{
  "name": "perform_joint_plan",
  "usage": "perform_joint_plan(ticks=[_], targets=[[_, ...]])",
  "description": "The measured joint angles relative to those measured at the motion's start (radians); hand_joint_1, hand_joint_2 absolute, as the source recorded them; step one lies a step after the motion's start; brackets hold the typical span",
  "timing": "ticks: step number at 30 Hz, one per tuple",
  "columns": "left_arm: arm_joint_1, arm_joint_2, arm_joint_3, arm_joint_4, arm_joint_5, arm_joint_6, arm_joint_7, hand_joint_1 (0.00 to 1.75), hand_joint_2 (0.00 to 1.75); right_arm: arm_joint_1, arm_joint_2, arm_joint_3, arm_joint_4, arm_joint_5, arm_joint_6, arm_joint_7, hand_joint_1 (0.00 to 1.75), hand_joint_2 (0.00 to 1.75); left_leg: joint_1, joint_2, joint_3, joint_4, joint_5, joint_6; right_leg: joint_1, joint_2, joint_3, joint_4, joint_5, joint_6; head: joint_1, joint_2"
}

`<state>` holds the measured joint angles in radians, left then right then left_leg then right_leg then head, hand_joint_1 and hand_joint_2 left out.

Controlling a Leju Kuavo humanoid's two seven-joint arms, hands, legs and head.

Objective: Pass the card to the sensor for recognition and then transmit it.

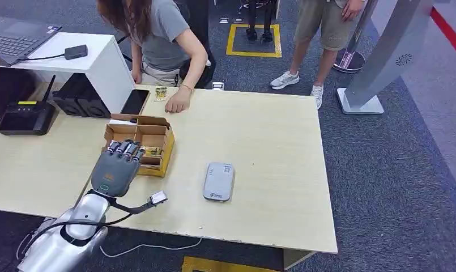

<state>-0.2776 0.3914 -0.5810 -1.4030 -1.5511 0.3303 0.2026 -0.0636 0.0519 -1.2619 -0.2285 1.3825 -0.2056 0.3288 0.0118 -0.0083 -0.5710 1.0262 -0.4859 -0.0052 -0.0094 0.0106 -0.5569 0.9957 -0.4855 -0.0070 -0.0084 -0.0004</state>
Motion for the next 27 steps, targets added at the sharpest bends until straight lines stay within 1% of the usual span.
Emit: perform_joint_plan(ticks=[1, 2, 5, 8, 14, 18, 20, 21, 27], targets=[[-0.004, -0.006, 0.000, 0.008, 0.001, -0.006, 0.000, 1.03, 1.75, 0.000, 0.000, 0.000, 0.000, 0.001, 0.000, 0.000, 0.00, 1.75, 0.000, 0.000, 0.000, 0.000, 0.000, 0.000, 0.000, 0.000, 0.000, 0.000, 0.000, 0.000, 0.000, 0.000], [-0.008, -0.008, 0.000, 0.016, 0.003, -0.008, 0.000, 1.03, 1.75, 0.000, 0.000, 0.000, 0.000, 0.002, 0.000, 0.000, 0.00, 1.75, 0.000, 0.000, 0.000, 0.000, 0.000, 0.000, 0.000, 0.000, 0.000, 0.000, 0.000, 0.000, 0.000, 0.000], [-0.016, -0.022, 0.000, 0.045, 0.020, -0.025, 0.000, 0.89, 1.75, 0.000, 0.000, 0.000, -0.001, 0.004, 0.000, -0.001, 0.00, 1.75, 0.000, 0.000, 0.000, 0.000, 0.000, 0.000, 0.000, 0.000, 0.000, 0.000, 0.000, 0.000, 0.000, 0.000], [-0.026, -0.033, 0.000, 0.073, 0.040, -0.044, -0.005, 0.87, 1.75, 0.000, -0.001, 0.000, -0.001, 0.008, 0.001, -0.008, 0.00, 1.75, 0.000, 0.000, 0.000, 0.000, 0.000, 0.000, 0.000, 0.000, 0.000, 0.000, 0.000, 0.000, 0.000, 0.000], [-0.036, -0.048, 0.000, 0.108, 0.051, -0.055, -0.006, 0.87, 1.75, 0.000, -0.004, 0.000, -0.001, 0.010, 0.001, -0.011, 0.00, 1.75, 0.000, 0.000, 0.000, 0.000, 0.000, 0.000, 0.000, 0.000, 0.000, 0.000, 0.000, 0.000, 0.000, 0.000], [-0.040, -0.055, 0.000, 0.118, 0.060, -0.061, -0.009, 0.80, 1.75, 0.000, -0.006, 0.000, -0.001, 0.010, 0.001, -0.011, 0.00, 1.75, 0.000, 0.000, 0.000, 0.000, 0.000, 0.000, 0.000, 0.000, 0.000, 0.000, 0.000, 0.000, 0.000, 0.000], [-0.042, -0.058, 0.000, 0.123, 0.077, -0.071, -0.018, 0.70, 1.75, 0.000, -0.006, 0.000, -0.001, 0.010, 0.001, -0.012, 0.00, 1.75, 0.000, 0.000, 0.000, 0.000, 0.000, 0.000, 0.000, 0.000, 0.000, 0.000, 0.000, 0.000, 0.000, 0.000], [-0.043, -0.059, 0.000, 0.125, 0.082, -0.074, -0.022, 0.72, 1.75, 0.000, -0.006, 0.000, -0.002, 0.010, 0.001, -0.012, 0.00, 1.75, 0.000, 0.000, 0.000, 0.000, 0.000, 0.000, 0.000, 0.000, 0.000, 0.000, 0.000, 0.000, 0.000, 0.000], [-0.044, -0.067, 0.000, 0.125, 0.091, -0.079, -0.026, 0.70, 1.75, 0.000, -0.006, 0.000, -0.001, 0.007, 0.001, -0.012, 0.00, 1.75, 0.000, 0.000, 0.000, 0.000, 0.000, 0.000, 0.000, 0.000, 0.000, 0.000, 0.000, 0.000, 0.000, 0.000]])
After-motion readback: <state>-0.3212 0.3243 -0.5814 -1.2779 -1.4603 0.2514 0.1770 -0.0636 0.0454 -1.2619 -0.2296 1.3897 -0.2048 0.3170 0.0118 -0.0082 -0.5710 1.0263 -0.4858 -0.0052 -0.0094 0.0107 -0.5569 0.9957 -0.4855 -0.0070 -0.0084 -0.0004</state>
